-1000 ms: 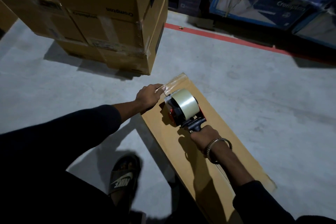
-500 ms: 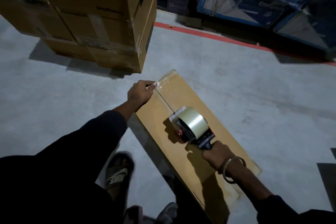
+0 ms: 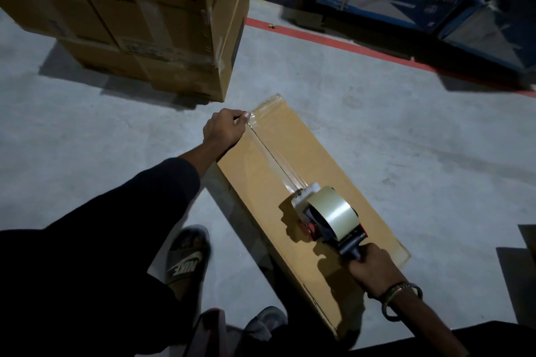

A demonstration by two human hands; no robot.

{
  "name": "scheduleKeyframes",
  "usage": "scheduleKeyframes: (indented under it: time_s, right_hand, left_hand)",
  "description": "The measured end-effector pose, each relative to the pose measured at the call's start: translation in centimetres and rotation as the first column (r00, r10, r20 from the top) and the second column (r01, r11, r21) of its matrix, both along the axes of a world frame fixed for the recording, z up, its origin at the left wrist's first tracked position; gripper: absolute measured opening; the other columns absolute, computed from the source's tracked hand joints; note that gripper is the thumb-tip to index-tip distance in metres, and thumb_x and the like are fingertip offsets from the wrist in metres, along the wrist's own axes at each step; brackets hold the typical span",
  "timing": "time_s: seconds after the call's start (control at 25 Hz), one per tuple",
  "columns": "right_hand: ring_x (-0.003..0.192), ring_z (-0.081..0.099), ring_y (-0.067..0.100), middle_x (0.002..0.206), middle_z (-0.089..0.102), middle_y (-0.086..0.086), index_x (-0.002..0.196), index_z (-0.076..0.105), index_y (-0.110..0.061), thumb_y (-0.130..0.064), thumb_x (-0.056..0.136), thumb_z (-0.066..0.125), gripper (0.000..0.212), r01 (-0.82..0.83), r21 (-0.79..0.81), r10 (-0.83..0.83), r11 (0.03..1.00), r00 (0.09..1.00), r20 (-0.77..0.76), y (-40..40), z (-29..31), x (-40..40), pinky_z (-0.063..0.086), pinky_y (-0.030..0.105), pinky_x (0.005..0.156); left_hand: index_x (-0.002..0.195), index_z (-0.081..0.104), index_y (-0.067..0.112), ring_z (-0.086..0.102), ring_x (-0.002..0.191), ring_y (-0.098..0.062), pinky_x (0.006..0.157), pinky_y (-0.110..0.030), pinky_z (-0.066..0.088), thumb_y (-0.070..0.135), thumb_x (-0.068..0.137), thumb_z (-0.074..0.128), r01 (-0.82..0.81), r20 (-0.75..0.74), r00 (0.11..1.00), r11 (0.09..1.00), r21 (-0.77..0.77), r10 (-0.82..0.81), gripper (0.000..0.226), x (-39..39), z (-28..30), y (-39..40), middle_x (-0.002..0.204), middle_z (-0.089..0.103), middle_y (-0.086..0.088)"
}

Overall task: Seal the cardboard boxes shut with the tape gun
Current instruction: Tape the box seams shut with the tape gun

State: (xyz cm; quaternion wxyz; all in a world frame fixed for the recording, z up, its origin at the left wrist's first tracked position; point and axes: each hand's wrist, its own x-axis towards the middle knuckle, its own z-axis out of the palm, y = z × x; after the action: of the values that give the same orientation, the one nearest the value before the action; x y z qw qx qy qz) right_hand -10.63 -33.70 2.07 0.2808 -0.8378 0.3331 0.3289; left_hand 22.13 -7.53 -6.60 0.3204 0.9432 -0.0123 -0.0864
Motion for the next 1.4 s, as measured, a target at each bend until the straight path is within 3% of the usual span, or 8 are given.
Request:
scheduleKeyframes:
  time_s: [0.24, 0.32, 0.44, 0.56, 0.72, 0.92, 1.24, 1.4]
  right_hand:
    - [0.061, 0.057, 0.024, 0.064, 0.063, 0.008, 0.062, 0.058, -0.011, -0.020, 0.084, 0.066, 0.025, 0.067, 0.046, -0.073, 0.997, 0.986, 0.152, 4.0, -1.5, 6.8, 0.038, 0.029, 0.056]
    - [0.065, 0.060, 0.027, 0.071, 0.065, 0.009, 0.068, 0.060, -0.011, -0.023, 0.083, 0.066, 0.020, 0.109, 0.071, -0.119, 0.992, 0.979, 0.163, 5.2, -1.8, 8.8, 0.039, 0.029, 0.056]
    - [0.067, 0.063, 0.030, 0.075, 0.068, 0.011, 0.072, 0.061, -0.009, -0.026, 0.082, 0.067, 0.020, 0.124, 0.071, -0.133, 0.990, 0.980, 0.145, 4.9, -1.7, 9.4, 0.041, 0.030, 0.057]
    - [0.065, 0.067, 0.031, 0.070, 0.071, 0.012, 0.071, 0.065, -0.007, -0.027, 0.079, 0.068, 0.022, 0.092, 0.047, -0.097, 0.995, 0.991, 0.097, 2.9, -1.4, 7.1, 0.046, 0.032, 0.059]
    - [0.056, 0.061, 0.023, 0.065, 0.069, 0.007, 0.074, 0.067, -0.007, -0.031, 0.081, 0.071, 0.025, 0.057, 0.040, -0.060, 0.998, 0.995, 0.074, 1.7, -0.8, 4.3, 0.046, 0.030, 0.056]
    - [0.054, 0.063, 0.022, 0.063, 0.069, 0.008, 0.074, 0.069, -0.005, -0.022, 0.083, 0.067, 0.020, 0.047, 0.064, -0.053, 0.997, 0.995, 0.085, 2.0, 0.0, 4.0, 0.047, 0.028, 0.054]
    - [0.070, 0.066, 0.030, 0.079, 0.066, 0.011, 0.077, 0.062, -0.010, -0.023, 0.081, 0.064, 0.014, -0.024, 0.005, 0.024, 1.000, 0.998, 0.056, 1.8, 2.0, 3.9, 0.053, 0.033, 0.063]
    - [0.056, 0.058, 0.025, 0.074, 0.066, 0.011, 0.079, 0.060, -0.009, -0.029, 0.073, 0.063, 0.022, 0.080, 0.072, -0.078, 0.994, 0.996, -0.033, 0.9, 1.9, 0.8, 0.048, 0.030, 0.053]
  left_hand:
    - [0.129, 0.071, 0.021, 0.069, 0.101, -0.024, 0.075, -0.035, 0.051, 0.040, 0.104, 0.062, 0.048, 0.081, 0.994, 0.956, 0.288, -0.075, 0.033, 7.5, 3.3, -1.9, 0.114, 0.074, -0.007]
    - [0.137, 0.064, 0.022, 0.067, 0.110, -0.024, 0.087, -0.038, 0.057, 0.033, 0.102, 0.065, 0.092, 0.155, 0.974, 0.920, 0.381, -0.162, 0.037, 7.8, 3.5, -2.3, 0.124, 0.069, -0.007]
    - [0.137, 0.062, 0.021, 0.053, 0.131, -0.028, 0.109, -0.050, 0.043, 0.035, 0.103, 0.056, 0.286, 0.280, 0.858, 0.853, 0.437, -0.431, 0.038, 4.8, 2.4, -2.3, 0.142, 0.058, -0.010]
    - [0.137, 0.062, 0.019, 0.049, 0.136, -0.032, 0.113, -0.050, 0.035, 0.043, 0.104, 0.048, 0.422, 0.278, 0.790, 0.813, 0.402, -0.547, 0.043, -1.0, 0.1, -2.0, 0.147, 0.054, -0.013]
    - [0.158, 0.038, 0.020, 0.030, 0.153, -0.028, 0.126, -0.054, 0.019, 0.054, 0.107, 0.038, 0.343, 0.199, 0.872, 0.847, 0.406, -0.448, 0.062, -9.0, -1.9, -3.4, 0.166, 0.033, -0.011]
    - [0.167, -0.004, 0.027, -0.002, 0.161, -0.028, 0.128, -0.056, 0.004, 0.053, 0.092, 0.063, 0.518, 0.050, 0.756, 0.644, 0.563, -0.652, 0.103, -13.9, -2.8, -4.7, 0.174, -0.006, -0.012]
    - [0.167, 0.002, 0.032, 0.003, 0.161, -0.026, 0.129, -0.052, 0.006, 0.037, 0.092, 0.066, 0.523, 0.122, 0.752, 0.699, 0.489, -0.648, 0.099, -13.4, -2.9, -4.2, 0.175, -0.001, -0.006]
    - [0.167, 0.012, 0.032, 0.006, 0.161, -0.024, 0.130, -0.051, 0.005, 0.045, 0.111, 0.020, 0.487, 0.134, 0.789, 0.743, 0.459, -0.600, 0.057, -13.7, -2.1, -4.8, 0.175, 0.008, -0.004]
